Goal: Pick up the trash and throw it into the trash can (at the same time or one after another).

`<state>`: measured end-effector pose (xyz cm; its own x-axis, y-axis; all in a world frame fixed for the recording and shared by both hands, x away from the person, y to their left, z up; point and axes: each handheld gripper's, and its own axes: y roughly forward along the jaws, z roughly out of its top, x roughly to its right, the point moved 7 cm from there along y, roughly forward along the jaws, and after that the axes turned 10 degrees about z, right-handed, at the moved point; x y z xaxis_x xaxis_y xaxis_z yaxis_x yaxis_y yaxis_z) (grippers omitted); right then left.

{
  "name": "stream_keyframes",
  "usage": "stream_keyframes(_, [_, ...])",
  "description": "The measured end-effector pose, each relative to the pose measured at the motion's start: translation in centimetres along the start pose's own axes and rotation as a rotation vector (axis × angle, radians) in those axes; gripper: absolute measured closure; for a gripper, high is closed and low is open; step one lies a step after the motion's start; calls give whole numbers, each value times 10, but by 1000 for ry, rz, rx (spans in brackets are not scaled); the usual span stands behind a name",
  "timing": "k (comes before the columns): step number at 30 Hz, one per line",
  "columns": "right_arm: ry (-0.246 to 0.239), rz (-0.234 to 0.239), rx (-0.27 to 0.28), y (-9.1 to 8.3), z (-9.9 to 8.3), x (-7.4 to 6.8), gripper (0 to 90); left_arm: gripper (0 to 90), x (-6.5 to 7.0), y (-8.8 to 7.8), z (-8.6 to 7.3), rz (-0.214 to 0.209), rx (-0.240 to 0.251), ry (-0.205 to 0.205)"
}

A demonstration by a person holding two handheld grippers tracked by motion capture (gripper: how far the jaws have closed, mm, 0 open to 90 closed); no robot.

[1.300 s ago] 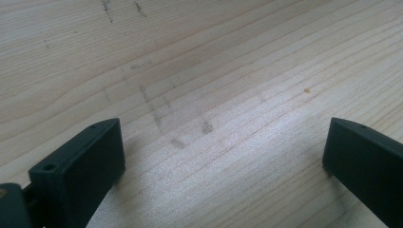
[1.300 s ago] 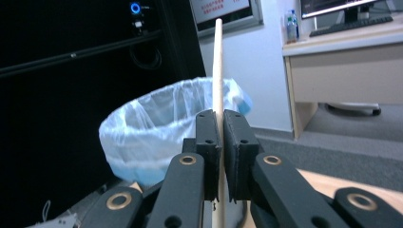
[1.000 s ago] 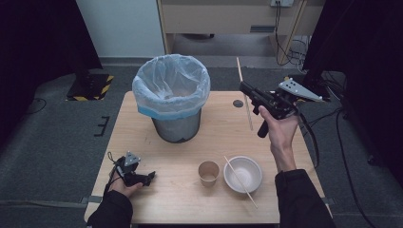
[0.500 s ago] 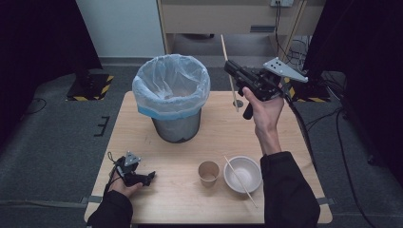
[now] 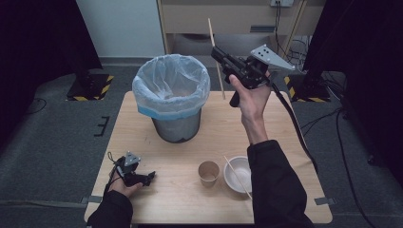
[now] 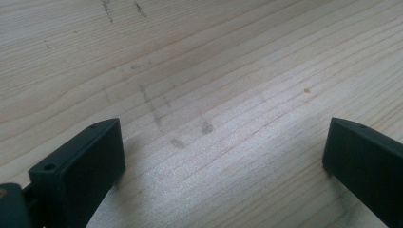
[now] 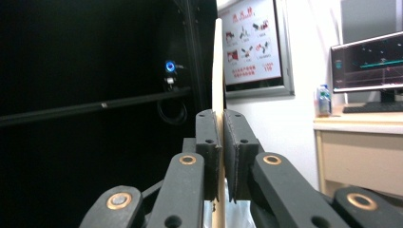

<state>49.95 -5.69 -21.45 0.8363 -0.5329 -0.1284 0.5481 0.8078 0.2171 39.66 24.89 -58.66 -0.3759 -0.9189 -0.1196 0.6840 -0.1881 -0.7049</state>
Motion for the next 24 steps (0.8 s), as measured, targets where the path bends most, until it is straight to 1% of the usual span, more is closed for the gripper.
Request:
stream_keyframes(2, [0,4,-1,3,0,0,859,0,0,0,0,0,0,-1])
stream_keyframes(5, [-13,6,-8,11,-1,1,858,0,0,0,0,0,0,-1])
stream_keyframes(6, [-12,9,0,18,0,1,858,0,0,0,0,-1,0,-1])
stream_keyframes(7, [-8,12,7,20,0,1,858,0,0,0,0,0,0,-1])
stream_keyframes(8, [8,18,24,23,1,1,858,0,0,0,0,0,0,-1])
stream_keyframes(10, [6,15,22,26,1,1,858,0,0,0,0,0,0,-1])
stream_keyframes(11, [-4,13,20,34,1,1,858,0,0,0,0,0,0,-1])
stream_keyframes(13, [-7,15,19,36,1,1,858,0,0,0,0,0,0,-1])
stream_keyframes(14, [-6,24,30,44,1,-1,858,0,0,0,0,0,0,-1])
stream_keyframes(15, [-11,23,30,47,1,-2,858,0,0,0,0,0,0,-1])
stream_keyframes(17, [-23,20,26,56,-1,-2,858,0,0,0,0,0,0,-1])
stream_keyframes(18, [-15,23,33,60,-2,-2,858,0,0,0,0,0,0,-1])
stream_keyframes(19, [-15,23,33,60,-2,-2,858,0,0,0,0,0,0,-1])
stream_keyframes(20, [-9,18,29,68,-7,0,858,0,0,0,0,0,1,-1])
stream_keyframes(22, [-9,17,26,71,-8,0,858,0,0,0,0,0,0,-1])
stream_keyframes(23, [-8,15,23,75,-11,1,858,0,0,0,0,0,0,-1])
stream_keyframes(24, [-9,8,23,83,-15,4,858,0,0,0,0,-2,-1,2])
